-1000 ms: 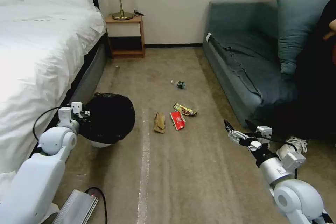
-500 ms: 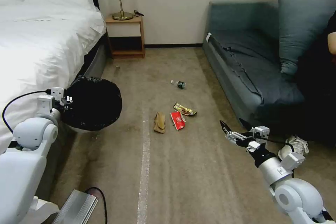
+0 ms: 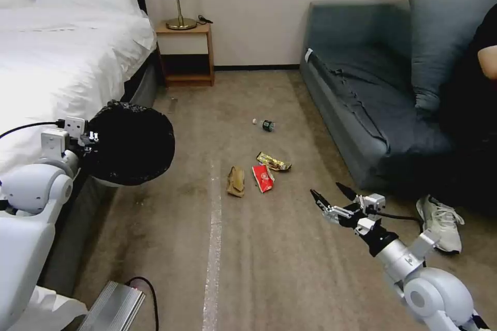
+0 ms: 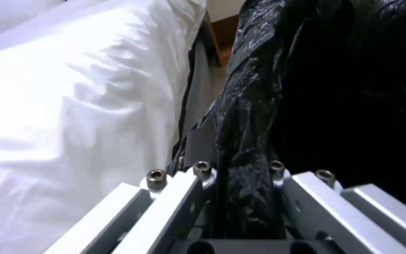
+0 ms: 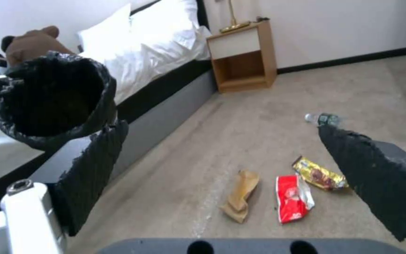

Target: Pick up the trash bin, then pick up the garbage on the floor and place it into the trash bin.

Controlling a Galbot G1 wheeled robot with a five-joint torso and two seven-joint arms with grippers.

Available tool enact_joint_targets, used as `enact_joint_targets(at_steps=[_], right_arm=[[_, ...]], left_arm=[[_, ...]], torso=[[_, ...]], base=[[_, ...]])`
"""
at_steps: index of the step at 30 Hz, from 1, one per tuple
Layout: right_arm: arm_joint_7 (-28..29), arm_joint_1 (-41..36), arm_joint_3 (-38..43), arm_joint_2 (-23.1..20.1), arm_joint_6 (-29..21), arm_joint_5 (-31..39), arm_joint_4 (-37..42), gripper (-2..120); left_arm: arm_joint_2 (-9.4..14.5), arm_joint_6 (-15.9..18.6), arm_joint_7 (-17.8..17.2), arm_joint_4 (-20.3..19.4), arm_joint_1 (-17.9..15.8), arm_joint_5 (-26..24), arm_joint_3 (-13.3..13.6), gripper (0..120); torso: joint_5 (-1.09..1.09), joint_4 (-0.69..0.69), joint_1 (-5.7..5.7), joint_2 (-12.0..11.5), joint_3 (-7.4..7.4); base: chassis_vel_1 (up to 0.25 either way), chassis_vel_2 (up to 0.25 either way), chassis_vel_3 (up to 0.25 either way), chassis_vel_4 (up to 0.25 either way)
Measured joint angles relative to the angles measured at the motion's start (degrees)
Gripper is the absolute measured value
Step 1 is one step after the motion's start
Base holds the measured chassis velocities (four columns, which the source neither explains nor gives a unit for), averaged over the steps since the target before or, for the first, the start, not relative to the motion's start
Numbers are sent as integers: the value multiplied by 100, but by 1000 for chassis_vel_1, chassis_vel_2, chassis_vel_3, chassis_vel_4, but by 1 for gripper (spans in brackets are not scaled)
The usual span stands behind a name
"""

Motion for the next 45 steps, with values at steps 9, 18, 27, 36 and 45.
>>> enact_joint_targets(at_steps=[9,18,27,36,45], right_arm=[[6,-17,28,9,62,-12,0,100],[24,-34,41,9,60,-33,53,100],[-3,-28,-93,100,55,-194,-18,100],[-33,78,-175,107,49,-220,-142,100],[-13,236,-264,84,2,-170,-296,100]], left_arm=[[9,-42,26,-11,98,-23,-62,4],[34,-59,59,12,83,-36,-143,4],[-53,-99,126,63,167,22,-119,4],[-80,-165,197,199,130,115,-102,4],[-115,-202,252,374,-34,185,-1,4]], torso=[[0,0,0,0,1],[0,0,0,0,0],[0,0,0,0,0],[0,0,0,0,0],[0,0,0,0,0]], base=[[-53,54,48,-58],[-22,39,29,-29],[-16,15,14,-17],[-62,55,61,-65],[-52,53,68,-51]])
